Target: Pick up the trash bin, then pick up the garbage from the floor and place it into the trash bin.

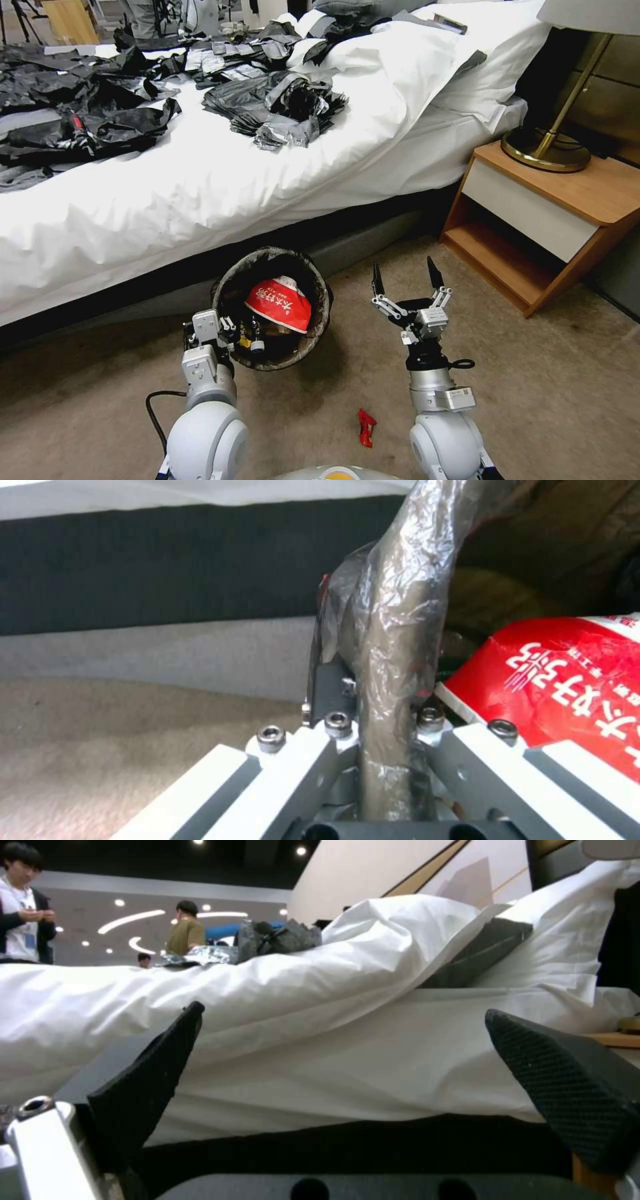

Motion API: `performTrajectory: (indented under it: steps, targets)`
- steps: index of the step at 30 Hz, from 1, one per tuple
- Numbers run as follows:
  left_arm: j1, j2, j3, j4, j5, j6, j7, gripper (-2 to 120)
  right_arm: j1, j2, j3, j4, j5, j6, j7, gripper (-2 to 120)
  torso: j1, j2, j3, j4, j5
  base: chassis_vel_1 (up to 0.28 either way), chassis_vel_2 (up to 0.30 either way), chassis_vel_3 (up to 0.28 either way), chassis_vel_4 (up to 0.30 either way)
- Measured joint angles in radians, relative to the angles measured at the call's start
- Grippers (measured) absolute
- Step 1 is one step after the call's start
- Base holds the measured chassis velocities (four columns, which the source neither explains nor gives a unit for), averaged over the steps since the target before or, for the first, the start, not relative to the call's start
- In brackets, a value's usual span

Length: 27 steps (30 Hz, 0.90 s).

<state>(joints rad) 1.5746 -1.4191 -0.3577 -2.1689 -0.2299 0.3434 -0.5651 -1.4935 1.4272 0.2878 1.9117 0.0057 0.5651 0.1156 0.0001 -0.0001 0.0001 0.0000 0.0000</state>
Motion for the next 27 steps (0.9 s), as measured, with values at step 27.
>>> performTrajectory:
  steps: [27]
  targets:
    - [-0.003,-0.001,-0.001,0.004,0.000,0.001,-0.004,0,0.007,0.001,0.005,-0.011,0.005,0.027,-0.029,100,0.000,0.000,0.000,0.0000,-0.0001,0.132,-0.145,-0.129,0.136]
